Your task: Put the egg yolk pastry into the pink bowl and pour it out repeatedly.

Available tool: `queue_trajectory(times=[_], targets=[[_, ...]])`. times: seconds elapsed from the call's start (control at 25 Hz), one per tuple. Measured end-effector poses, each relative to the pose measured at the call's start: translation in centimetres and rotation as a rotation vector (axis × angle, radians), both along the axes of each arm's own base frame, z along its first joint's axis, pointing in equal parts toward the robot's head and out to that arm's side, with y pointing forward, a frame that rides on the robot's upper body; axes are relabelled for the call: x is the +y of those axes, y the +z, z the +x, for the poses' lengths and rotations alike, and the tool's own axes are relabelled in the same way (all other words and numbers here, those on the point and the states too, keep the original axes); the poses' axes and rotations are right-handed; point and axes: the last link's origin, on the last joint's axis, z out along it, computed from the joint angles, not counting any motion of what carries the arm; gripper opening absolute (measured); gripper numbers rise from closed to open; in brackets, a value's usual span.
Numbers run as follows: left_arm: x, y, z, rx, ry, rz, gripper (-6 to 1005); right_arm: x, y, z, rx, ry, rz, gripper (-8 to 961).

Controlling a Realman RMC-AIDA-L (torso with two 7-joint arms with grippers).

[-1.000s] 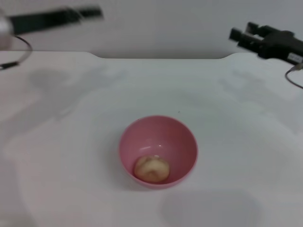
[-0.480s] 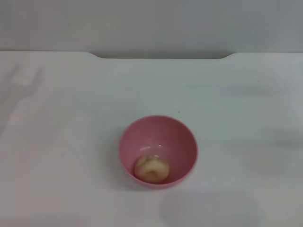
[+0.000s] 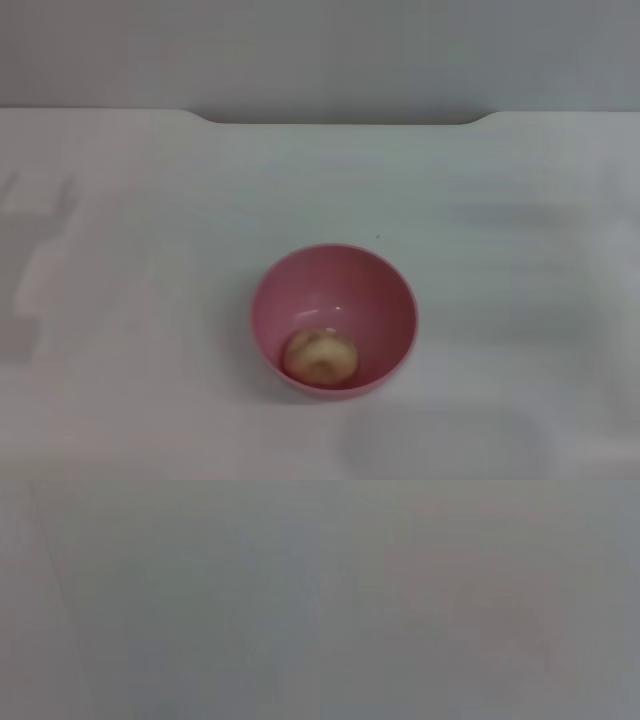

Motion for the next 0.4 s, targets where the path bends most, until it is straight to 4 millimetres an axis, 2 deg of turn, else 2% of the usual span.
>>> queue_trajectory(times=[0.08, 0.2, 0.28, 0.4], targets=[[-0.3, -0.3, -0.2, -0.030, 0.008, -0.005, 801, -0.3, -1.3, -0.8, -0.158, -0.014, 0.024, 631], [-0.7, -0.8, -0.4, -0.071, 0.017, -0.019, 801, -0.6, -2.4, -1.7, -0.296, -0.023, 0.036, 631], [-0.9, -1.2, -0.5, -0.094, 0.025, -0.027, 802, -0.6, -2.6, -1.9, -0.325, -0.035, 0.045, 631], [-1.2, -1.5, -0.8, -0.120, 0.037, -0.033, 802, -0.6, -2.5, -1.8, -0.279, -0.040, 0.047, 631]])
